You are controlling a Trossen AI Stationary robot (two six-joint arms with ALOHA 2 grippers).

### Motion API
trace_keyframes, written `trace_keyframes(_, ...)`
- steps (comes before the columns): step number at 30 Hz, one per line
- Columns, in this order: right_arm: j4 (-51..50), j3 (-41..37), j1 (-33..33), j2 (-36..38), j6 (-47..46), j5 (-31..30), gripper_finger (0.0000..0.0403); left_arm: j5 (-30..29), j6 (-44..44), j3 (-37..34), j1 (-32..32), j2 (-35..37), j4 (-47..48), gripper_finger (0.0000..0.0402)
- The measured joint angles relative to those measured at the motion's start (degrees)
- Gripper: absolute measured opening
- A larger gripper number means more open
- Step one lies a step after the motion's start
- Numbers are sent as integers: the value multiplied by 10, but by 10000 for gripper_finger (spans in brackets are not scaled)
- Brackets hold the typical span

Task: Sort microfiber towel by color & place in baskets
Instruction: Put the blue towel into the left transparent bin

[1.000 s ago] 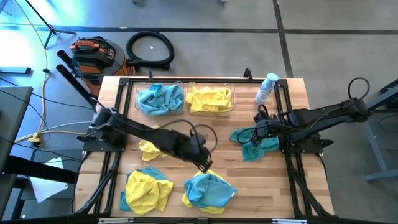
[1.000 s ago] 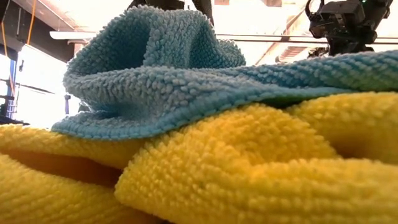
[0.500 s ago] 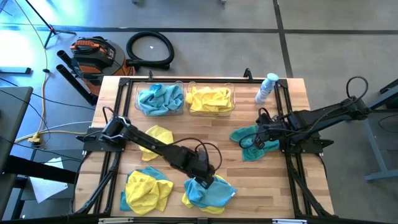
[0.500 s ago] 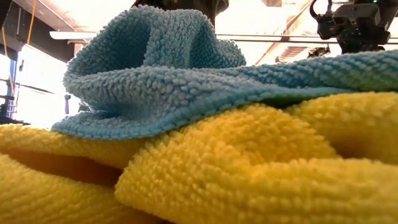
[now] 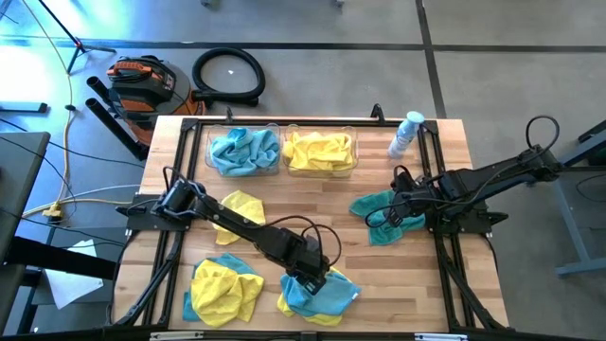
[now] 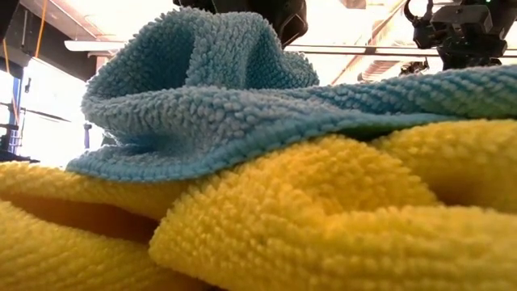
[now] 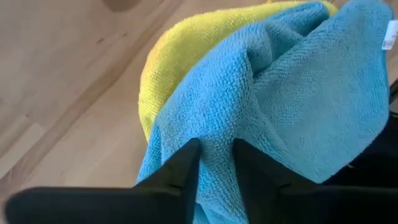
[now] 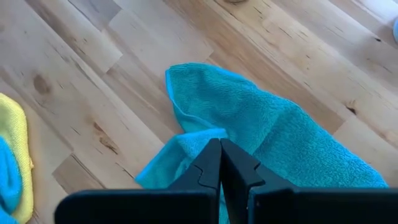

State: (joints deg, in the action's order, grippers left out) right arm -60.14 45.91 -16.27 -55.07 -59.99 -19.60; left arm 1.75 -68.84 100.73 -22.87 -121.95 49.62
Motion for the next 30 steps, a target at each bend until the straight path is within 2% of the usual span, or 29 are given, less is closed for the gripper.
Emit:
trace_keyframes(5,0,0,0,0,0,-3,0,21,-4,0,8,0,0,9)
trace_keyframes(13,0,0,0,0,0,-4,0,14,44,0,25,37,16,2)
trace_keyframes(18,0,0,0,0,4,-5,0,-50,69,0,46,100,34,1)
trace_keyframes(30,-1,0,0,0,10,-25,0,-229,174,0,89,308,56,0)
